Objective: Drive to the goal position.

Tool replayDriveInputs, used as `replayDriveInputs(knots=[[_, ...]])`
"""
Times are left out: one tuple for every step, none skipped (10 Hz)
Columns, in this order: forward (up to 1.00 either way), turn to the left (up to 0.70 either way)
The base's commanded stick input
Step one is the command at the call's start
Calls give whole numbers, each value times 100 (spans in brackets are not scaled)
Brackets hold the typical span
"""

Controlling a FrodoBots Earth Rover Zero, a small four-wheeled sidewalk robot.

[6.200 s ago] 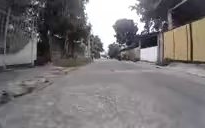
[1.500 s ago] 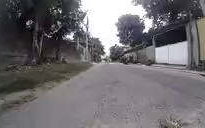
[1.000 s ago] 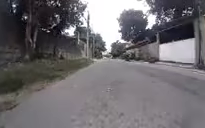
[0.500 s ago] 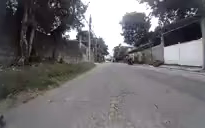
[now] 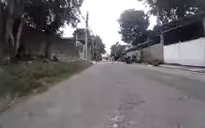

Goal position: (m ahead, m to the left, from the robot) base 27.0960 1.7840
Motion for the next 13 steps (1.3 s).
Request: replayDriveInputs(knots=[[100, 7], [100, 7], [100, 7], [100, 7], [100, 7], [100, 7], [100, 7], [100, 7], [100, 7], [100, 0], [100, -33], [100, -33], [100, -33]])
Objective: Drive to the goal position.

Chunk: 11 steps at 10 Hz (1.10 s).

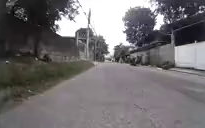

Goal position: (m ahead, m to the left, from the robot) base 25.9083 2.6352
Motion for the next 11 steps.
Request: replayDriveInputs(knots=[[100, -2], [100, 7], [100, 4], [100, -24], [100, -33], [100, -18], [100, 7], [100, 7], [100, 7], [100, 7], [100, 7]])
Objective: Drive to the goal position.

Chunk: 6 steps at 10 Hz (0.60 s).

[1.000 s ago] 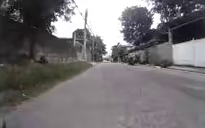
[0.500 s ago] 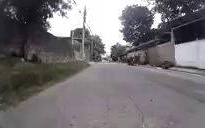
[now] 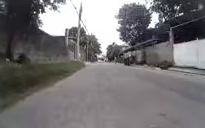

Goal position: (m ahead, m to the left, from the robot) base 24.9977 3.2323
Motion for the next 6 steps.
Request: replayDriveInputs(knots=[[100, 7], [100, 7], [100, 7], [100, 7], [100, 7], [100, 7]])
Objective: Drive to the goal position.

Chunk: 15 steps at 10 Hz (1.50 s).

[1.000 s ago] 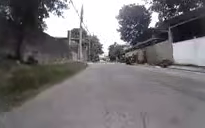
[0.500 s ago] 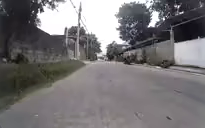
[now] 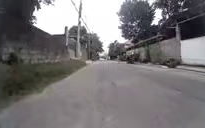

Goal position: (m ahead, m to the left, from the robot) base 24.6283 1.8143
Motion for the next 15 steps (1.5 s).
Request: replayDriveInputs(knots=[[100, 7], [100, 7], [100, 7], [100, 7], [100, -9], [100, -33], [100, -33], [100, -27], [100, 4], [100, 7], [100, 7], [100, 7], [100, 7], [100, 7], [100, 7]])
